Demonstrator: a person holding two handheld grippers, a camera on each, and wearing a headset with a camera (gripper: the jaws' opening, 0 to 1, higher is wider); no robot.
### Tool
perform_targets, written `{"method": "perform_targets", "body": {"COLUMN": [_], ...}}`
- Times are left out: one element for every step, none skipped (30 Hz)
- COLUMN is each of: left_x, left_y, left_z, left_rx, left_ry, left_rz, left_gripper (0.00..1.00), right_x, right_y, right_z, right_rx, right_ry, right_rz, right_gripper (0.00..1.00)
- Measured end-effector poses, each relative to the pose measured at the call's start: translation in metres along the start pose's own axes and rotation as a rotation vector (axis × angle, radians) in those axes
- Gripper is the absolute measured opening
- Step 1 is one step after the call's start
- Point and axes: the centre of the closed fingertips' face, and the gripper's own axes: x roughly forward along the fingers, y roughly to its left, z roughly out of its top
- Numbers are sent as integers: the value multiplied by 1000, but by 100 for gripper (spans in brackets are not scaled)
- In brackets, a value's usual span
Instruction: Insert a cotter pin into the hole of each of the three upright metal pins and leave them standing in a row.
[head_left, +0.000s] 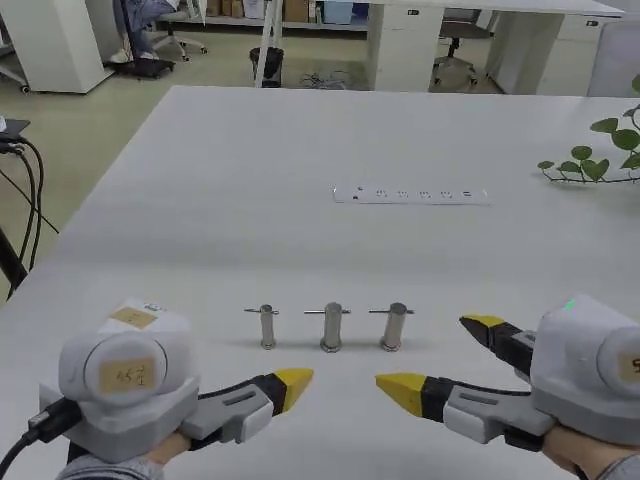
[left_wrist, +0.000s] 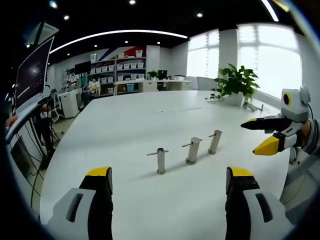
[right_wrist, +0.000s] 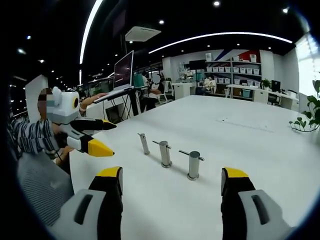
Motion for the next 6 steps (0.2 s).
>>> {"method": "perform_targets", "body": {"left_x": [0, 1, 2, 2, 3, 3], "left_y": [-1, -1, -2, -2, -2, -2], "left_z": [2, 6, 7, 6, 5, 4], "left_rx": [12, 30, 33, 27, 21, 17], "left_ry": [-5, -27, -27, -24, -21, -18], "left_rz": [-2, 2, 2, -1, -2, -2], "left_gripper": [95, 95, 96, 98, 98, 98], "right_x": [0, 1, 1, 2, 2, 2], "right_y": [0, -1, -2, -2, -2, -2], "right_z": [-1, -4, -5, -8, -9, -10], "right_rx": [1, 0, 6, 27, 28, 22], "right_ry": [0, -1, -1, 7, 12, 13], "right_rz": [-3, -5, -5, 3, 5, 4], "right_gripper": [80, 81, 82, 83, 84, 84]}}
